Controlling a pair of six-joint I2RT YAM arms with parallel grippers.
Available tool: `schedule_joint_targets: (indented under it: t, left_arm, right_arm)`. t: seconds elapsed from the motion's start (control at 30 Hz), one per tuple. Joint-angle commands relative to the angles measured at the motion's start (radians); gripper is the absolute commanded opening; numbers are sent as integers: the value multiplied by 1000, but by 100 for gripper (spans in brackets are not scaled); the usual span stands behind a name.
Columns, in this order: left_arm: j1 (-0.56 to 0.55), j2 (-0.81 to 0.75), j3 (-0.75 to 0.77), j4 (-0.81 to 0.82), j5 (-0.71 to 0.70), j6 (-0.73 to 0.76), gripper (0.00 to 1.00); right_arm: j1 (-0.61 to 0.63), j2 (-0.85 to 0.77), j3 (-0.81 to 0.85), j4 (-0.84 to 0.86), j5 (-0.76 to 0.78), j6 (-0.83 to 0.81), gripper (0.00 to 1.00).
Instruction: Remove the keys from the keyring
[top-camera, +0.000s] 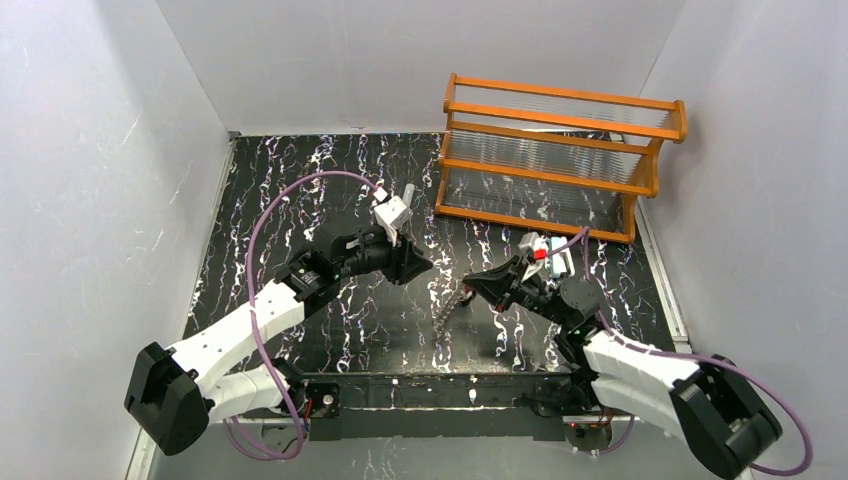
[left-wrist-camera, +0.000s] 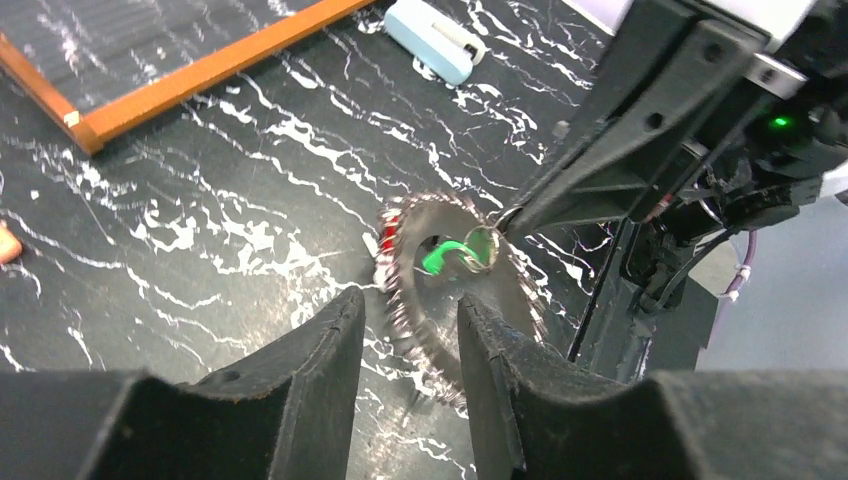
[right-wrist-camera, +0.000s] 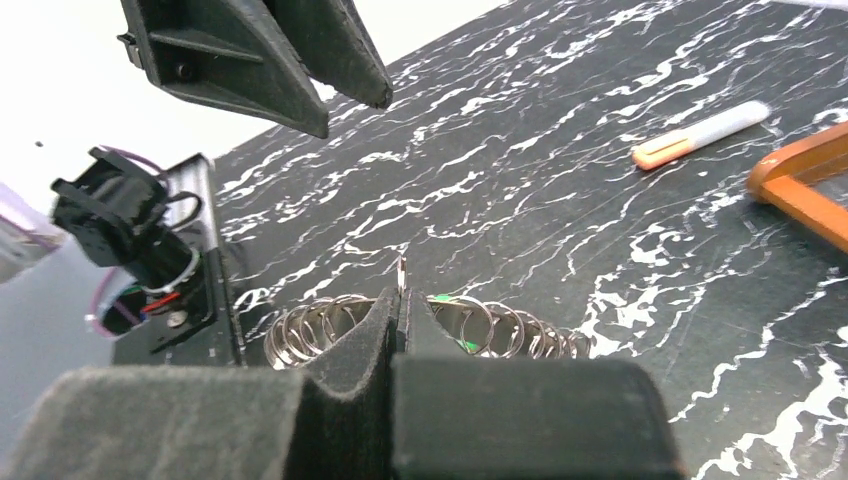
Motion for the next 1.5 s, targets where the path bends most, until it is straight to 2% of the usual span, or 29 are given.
schedule_joint_targets:
  t: [0.0,0.17,0.3,0.5,0.8,1.27,1.47]
  left_arm:
    - [-4,-42,-43,113,85,71,38]
    - [-4,-58,-90,191,160,83,39]
    - [-4,-62,-110,203,179,88,39]
    - [-6,-74,-128,223,235,83,38]
    - [-12,-80,-141,254,303,45,38]
    - [-19,15,-121,273,343,40,36]
    - [-23,61,-99,215,344,91,32]
  right_arm:
    - [-87,127,51,343,-318,171,1]
    - [-104,251,106,478,-460,220,1]
    - [-111,301,165,474,-544,210,1]
    - [-111,301,261,271,-638,75,1]
    - [-111,269,358,-66,-650,-148,1]
    - [-62,224,422,-318,-583,-325,1]
    - [-35,208,447,-408,-545,-396,1]
